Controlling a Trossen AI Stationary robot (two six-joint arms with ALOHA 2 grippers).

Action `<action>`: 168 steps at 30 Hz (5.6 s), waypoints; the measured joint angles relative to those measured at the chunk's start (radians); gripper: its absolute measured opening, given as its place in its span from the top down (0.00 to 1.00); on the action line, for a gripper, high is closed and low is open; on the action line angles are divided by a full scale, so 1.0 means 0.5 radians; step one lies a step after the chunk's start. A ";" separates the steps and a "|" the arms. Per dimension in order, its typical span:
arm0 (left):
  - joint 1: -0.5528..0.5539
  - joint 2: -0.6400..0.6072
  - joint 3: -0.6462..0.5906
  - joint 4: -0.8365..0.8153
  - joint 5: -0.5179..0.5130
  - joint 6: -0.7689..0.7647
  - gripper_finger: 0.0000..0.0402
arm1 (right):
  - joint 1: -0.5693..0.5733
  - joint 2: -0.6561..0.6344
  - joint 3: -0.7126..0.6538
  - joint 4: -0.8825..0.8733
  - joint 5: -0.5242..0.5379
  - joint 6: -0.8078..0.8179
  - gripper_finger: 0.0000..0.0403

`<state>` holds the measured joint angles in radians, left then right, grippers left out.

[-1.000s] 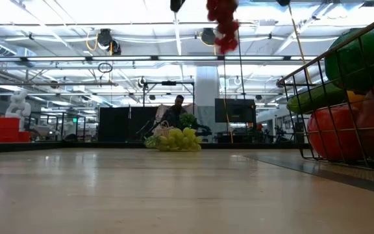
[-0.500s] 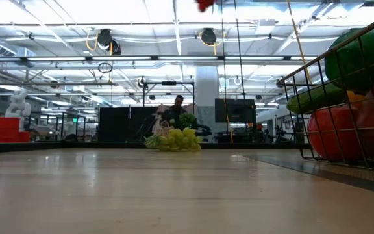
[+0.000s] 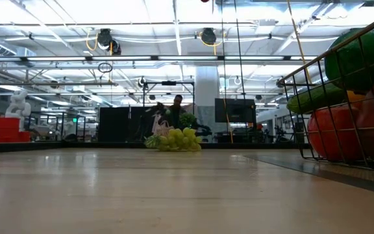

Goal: Build produce basket
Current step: Put the red grapes into the wire basket, then put the green grapes into the wire basket

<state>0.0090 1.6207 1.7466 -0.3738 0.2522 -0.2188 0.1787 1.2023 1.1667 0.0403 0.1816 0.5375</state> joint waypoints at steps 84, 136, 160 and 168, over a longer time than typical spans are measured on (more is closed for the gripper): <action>-0.035 -0.308 -0.002 -0.712 -0.591 -0.645 0.50 | -0.099 -0.456 0.000 0.391 -0.576 0.395 0.91; -0.575 -0.308 -0.002 -0.505 -1.157 -1.183 0.50 | 1.147 -0.647 -0.592 -0.494 -0.420 2.060 0.91; -0.587 -0.308 -0.002 -0.517 -1.189 -1.137 0.50 | 1.091 -0.647 -0.745 -0.840 -0.154 2.203 0.66; -0.582 -0.308 -0.002 -0.539 -1.256 -1.132 0.50 | 0.968 -0.677 -0.745 -0.788 -0.147 2.018 0.46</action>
<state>-0.2821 1.4666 1.7458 -0.6431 -0.3756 -0.7846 0.6625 0.8637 0.7940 -0.3539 0.1081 1.5466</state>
